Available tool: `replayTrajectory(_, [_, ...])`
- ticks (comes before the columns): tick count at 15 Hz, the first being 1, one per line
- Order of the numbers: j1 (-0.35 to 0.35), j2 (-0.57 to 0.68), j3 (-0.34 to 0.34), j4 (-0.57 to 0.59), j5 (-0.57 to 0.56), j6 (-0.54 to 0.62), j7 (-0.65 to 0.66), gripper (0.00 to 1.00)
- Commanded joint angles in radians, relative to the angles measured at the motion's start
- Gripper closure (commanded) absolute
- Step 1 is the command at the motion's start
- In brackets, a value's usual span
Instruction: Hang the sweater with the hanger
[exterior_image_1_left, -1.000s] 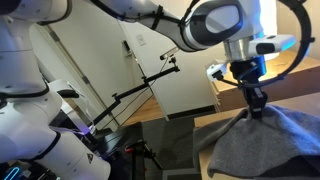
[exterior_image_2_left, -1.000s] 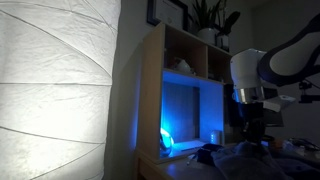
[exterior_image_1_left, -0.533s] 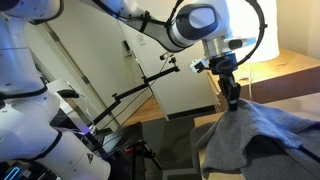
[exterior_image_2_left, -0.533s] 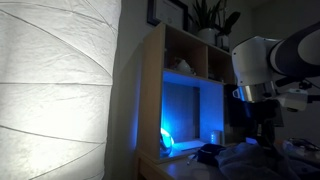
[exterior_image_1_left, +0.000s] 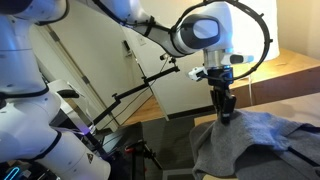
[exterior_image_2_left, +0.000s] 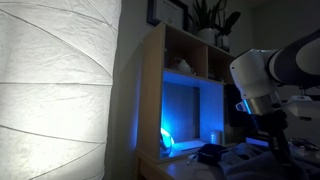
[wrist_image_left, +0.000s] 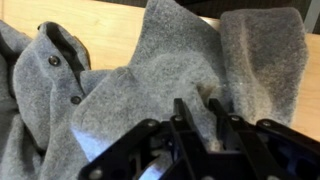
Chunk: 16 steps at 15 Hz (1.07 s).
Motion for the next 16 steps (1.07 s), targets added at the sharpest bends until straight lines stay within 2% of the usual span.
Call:
replayTrajectory(1, [-0.060,-0.016,-0.019,0.011,0.035,-0.054,-0.032,0.38])
replayTrajectory(6, [-0.140,-0.117,-0.061,-0.064,0.036,-0.033,-0.060,0.01])
replayTrajectory(10, [-0.185,-0.190,-0.088,-0.095,0.032,-0.026,-0.067,0.00])
replayTrajectory(12, [-0.213,-0.189,-0.088,-0.088,0.058,-0.008,-0.107,0.00])
replayTrajectory(14, [-0.241,-0.150,-0.065,-0.056,0.145,-0.008,-0.183,0.00])
replayTrajectory(16, [-0.268,-0.098,-0.034,-0.026,0.273,-0.018,-0.312,0.00])
